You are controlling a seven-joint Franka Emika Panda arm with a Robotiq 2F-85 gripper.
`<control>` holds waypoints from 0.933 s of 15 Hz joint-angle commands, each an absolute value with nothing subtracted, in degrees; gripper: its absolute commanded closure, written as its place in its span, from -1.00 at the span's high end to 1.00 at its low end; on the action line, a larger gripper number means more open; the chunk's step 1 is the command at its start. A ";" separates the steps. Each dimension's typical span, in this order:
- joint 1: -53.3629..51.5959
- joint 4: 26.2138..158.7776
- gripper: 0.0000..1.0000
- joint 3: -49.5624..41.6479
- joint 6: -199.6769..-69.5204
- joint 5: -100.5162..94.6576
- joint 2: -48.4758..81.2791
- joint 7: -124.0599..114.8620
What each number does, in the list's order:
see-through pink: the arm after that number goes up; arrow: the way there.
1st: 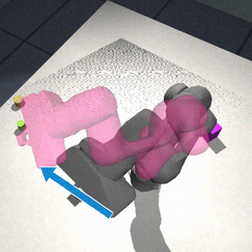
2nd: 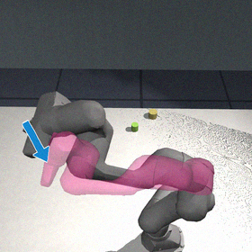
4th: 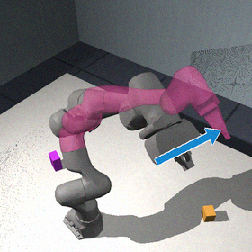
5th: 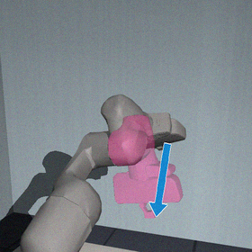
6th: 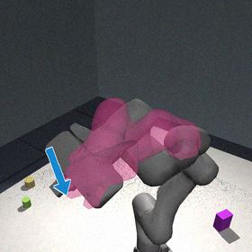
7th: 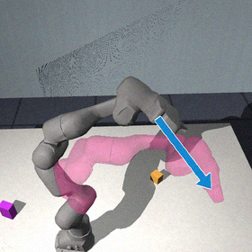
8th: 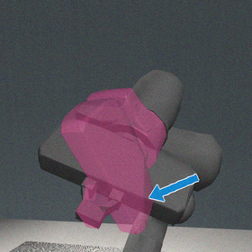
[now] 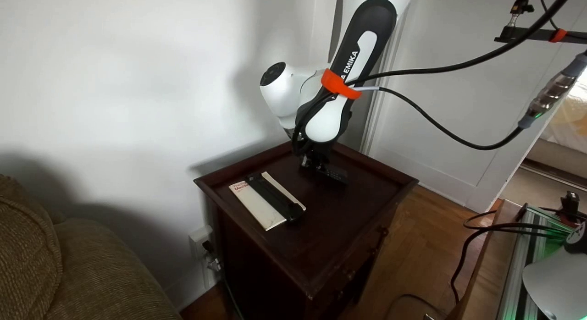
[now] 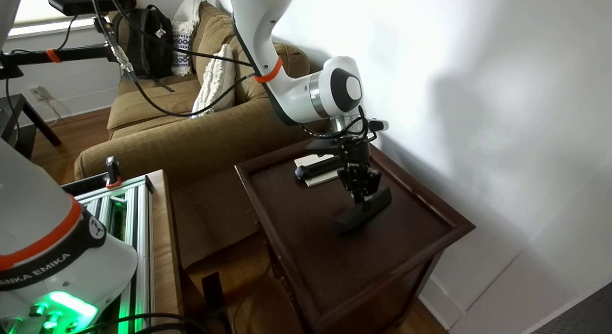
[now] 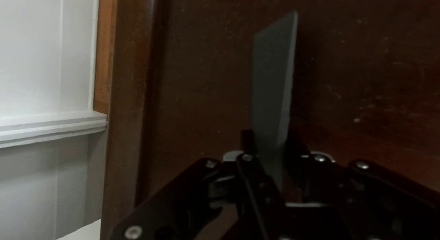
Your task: Flip the grey remote control over
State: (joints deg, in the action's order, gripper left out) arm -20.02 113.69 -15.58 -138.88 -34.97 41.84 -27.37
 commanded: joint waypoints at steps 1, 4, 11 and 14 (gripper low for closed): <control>-20.86 110.70 -0.87 -16.04 -136.75 -38.65 45.80 -31.54; -20.13 110.12 0.01 -15.09 -135.96 -39.32 45.91 -32.44; -19.27 109.77 0.96 -14.71 -137.38 -38.98 46.59 -32.71; -17.45 111.87 1.00 -14.22 -140.13 -37.99 43.57 -32.28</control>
State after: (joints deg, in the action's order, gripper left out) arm -19.74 110.50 -15.46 -136.58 -37.63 45.21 -31.24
